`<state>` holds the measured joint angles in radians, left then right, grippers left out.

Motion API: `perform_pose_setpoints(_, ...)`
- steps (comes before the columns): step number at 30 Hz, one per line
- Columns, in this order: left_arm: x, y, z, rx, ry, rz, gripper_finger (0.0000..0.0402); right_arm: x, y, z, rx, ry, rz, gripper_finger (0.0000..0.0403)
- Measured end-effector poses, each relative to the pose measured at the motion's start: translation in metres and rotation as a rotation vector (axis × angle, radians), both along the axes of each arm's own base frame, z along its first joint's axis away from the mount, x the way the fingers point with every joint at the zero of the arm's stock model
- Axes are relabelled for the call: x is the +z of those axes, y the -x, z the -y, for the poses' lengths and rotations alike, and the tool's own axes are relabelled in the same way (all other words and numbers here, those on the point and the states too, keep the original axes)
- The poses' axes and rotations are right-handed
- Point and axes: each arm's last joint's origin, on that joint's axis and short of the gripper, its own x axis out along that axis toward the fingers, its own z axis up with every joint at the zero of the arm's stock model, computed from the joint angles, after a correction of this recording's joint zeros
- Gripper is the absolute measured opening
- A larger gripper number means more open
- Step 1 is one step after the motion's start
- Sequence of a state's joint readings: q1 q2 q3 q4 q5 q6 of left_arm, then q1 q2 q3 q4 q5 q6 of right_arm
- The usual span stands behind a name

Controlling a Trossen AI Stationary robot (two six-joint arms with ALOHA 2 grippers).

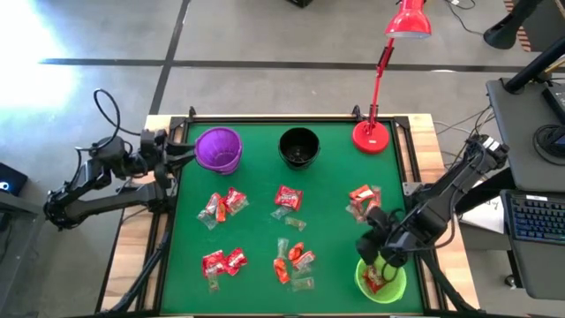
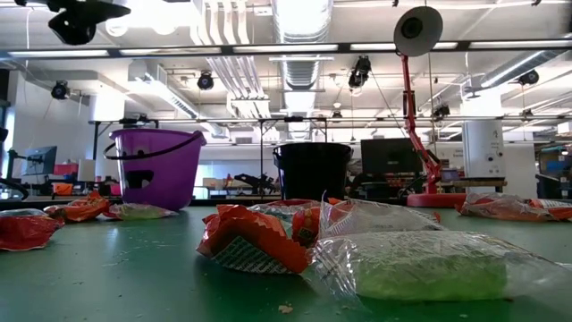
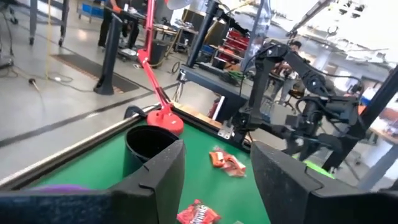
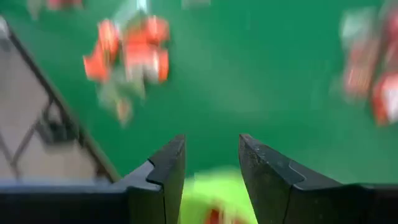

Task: Sort candy
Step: Put the orange chocolate into the black bucket

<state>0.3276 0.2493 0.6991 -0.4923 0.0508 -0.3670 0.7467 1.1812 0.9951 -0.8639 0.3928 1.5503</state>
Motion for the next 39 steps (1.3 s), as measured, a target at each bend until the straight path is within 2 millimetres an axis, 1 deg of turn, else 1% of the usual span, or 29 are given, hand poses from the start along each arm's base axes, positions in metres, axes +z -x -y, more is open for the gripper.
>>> perform_pose_setpoints(6, -0.013, -0.014, -0.003, -0.049, 0.083, -0.160, 0.0156, 0.009, -0.013, 0.028, -0.100, 0.195, 0.125, 0.0139)
perform_pose_setpoints(9, -0.018, -0.025, -0.005, -0.098, 0.132, -0.230, 0.0154, 0.012, -0.017, 0.040, -0.111, 0.230, 0.128, 0.0139)
perform_pose_setpoints(12, -0.023, -0.034, -0.006, -0.185, 0.190, -0.279, 0.0154, 0.015, -0.020, 0.050, -0.118, 0.252, 0.127, 0.0139)
perform_pose_setpoints(15, -0.026, -0.042, -0.005, -0.279, 0.251, -0.322, 0.0154, 0.017, -0.022, 0.057, -0.134, 0.262, 0.128, 0.0138)
perform_pose_setpoints(17, -0.028, -0.046, -0.004, -0.311, 0.266, -0.345, 0.0154, 0.018, -0.022, 0.061, -0.151, 0.261, 0.130, 0.0137)
perform_pose_setpoints(23, -0.034, -0.049, 0.000, -0.360, 0.291, -0.415, 0.0154, 0.019, -0.023, 0.064, -0.164, 0.259, 0.132, 0.0141)
perform_pose_setpoints(28, -0.036, -0.050, 0.003, -0.362, 0.300, -0.443, 0.0154, 0.019, -0.023, 0.064, -0.164, 0.257, 0.134, 0.0139)
perform_pose_setpoints(35, -0.057, -0.047, 0.010, -0.345, 0.361, -0.714, 0.0154, 0.019, -0.023, 0.063, -0.165, 0.254, 0.136, 0.0138)
perform_pose_setpoints(39, -0.059, -0.049, 0.013, -0.362, 0.369, -0.745, 0.0154, 0.019, -0.023, 0.063, -0.166, 0.254, 0.136, 0.0141)
